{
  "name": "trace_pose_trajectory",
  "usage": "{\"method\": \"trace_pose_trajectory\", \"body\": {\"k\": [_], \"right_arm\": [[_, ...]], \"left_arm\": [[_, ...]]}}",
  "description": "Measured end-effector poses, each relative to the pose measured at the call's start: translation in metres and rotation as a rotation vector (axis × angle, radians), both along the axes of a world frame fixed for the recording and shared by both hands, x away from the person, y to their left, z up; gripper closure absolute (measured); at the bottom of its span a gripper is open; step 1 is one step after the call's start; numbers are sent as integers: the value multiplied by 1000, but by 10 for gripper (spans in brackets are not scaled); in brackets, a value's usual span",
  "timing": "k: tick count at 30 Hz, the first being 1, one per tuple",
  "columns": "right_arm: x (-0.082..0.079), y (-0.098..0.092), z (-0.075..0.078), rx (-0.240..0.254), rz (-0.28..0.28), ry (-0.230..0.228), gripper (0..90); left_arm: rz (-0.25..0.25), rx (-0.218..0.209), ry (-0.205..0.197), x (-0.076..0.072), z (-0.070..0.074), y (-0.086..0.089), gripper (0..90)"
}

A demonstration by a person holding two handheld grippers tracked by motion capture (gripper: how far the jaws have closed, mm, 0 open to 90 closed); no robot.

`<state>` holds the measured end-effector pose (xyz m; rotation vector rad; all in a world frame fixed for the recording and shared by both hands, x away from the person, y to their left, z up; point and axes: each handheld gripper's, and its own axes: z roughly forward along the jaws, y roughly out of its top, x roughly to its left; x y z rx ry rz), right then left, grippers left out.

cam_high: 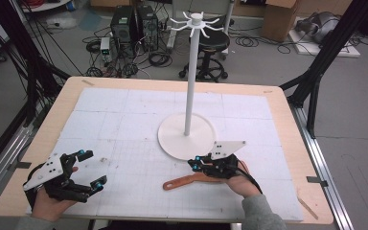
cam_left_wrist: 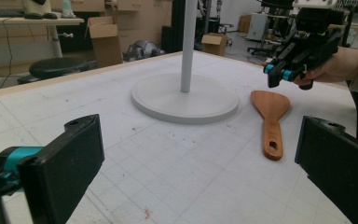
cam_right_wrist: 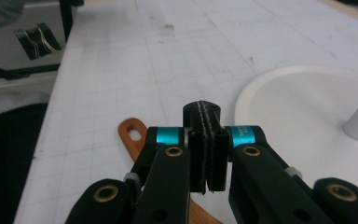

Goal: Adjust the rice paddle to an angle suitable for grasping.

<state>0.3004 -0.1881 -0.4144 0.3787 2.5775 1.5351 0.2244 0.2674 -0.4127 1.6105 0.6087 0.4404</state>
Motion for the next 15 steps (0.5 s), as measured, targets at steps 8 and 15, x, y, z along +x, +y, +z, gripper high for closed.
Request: {"method": "trace_pose_trajectory", "body": {"k": [8, 15], "right_arm": [[10, 2, -13, -90, -19, 58, 888], [15, -1, -24, -166, -55, 72, 888]], "left_arm": [[0, 11, 12, -1, -2, 0, 17], [-5, 7, 5, -2, 0, 1, 18]]}}
